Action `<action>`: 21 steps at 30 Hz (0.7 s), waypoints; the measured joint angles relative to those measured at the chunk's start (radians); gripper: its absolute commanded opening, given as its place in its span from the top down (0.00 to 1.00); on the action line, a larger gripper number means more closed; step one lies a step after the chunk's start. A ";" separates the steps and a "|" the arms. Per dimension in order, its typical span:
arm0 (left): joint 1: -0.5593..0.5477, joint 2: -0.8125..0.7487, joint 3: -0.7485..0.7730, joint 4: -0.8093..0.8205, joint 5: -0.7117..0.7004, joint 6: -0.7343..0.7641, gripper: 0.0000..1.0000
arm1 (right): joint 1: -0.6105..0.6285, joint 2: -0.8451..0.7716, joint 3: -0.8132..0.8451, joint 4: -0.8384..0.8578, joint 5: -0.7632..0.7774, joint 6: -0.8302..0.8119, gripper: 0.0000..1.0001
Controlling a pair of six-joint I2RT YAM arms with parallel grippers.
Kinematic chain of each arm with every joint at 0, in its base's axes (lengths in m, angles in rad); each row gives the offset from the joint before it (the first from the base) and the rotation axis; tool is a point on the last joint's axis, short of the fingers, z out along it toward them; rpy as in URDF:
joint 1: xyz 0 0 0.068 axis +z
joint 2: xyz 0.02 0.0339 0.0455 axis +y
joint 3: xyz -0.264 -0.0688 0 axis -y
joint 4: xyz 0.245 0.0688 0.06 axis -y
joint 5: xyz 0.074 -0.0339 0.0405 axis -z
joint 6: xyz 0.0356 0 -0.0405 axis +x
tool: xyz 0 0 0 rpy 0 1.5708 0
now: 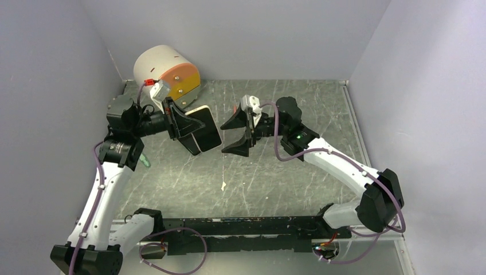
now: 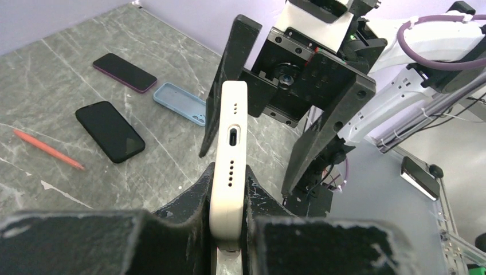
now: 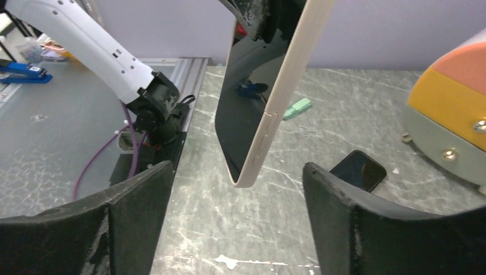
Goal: Take the phone out of the phone case
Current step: Remove the phone case from the phone.
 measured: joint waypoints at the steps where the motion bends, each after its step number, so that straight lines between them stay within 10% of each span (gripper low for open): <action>1: 0.000 0.004 0.002 0.000 0.010 0.001 0.97 | 0.004 -0.002 0.000 -0.012 -0.002 -0.015 0.27; 21: -0.010 0.026 0.052 -0.047 0.100 0.047 0.97 | 0.045 0.076 0.167 -0.354 -0.066 -0.250 0.85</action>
